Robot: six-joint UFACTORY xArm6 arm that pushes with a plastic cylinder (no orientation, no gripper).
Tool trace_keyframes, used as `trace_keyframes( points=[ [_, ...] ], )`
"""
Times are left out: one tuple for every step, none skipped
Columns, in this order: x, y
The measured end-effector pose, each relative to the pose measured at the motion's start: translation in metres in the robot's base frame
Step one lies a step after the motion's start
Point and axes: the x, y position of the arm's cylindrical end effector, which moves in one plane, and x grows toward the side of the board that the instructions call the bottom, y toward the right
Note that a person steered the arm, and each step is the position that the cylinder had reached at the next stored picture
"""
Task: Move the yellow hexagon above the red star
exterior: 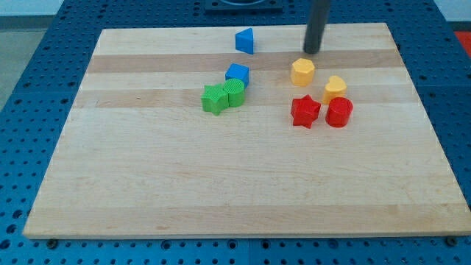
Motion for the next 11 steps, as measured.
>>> trace_keyframes(
  points=[
    [0.001, -0.020],
    [0.005, -0.029],
    [0.018, -0.029],
    [0.005, -0.024],
    [0.014, -0.020],
    [0.034, -0.020],
    [0.080, -0.023],
    [0.085, -0.023],
    [0.100, -0.023],
    [0.102, -0.023],
    [0.102, -0.023]
  ],
)
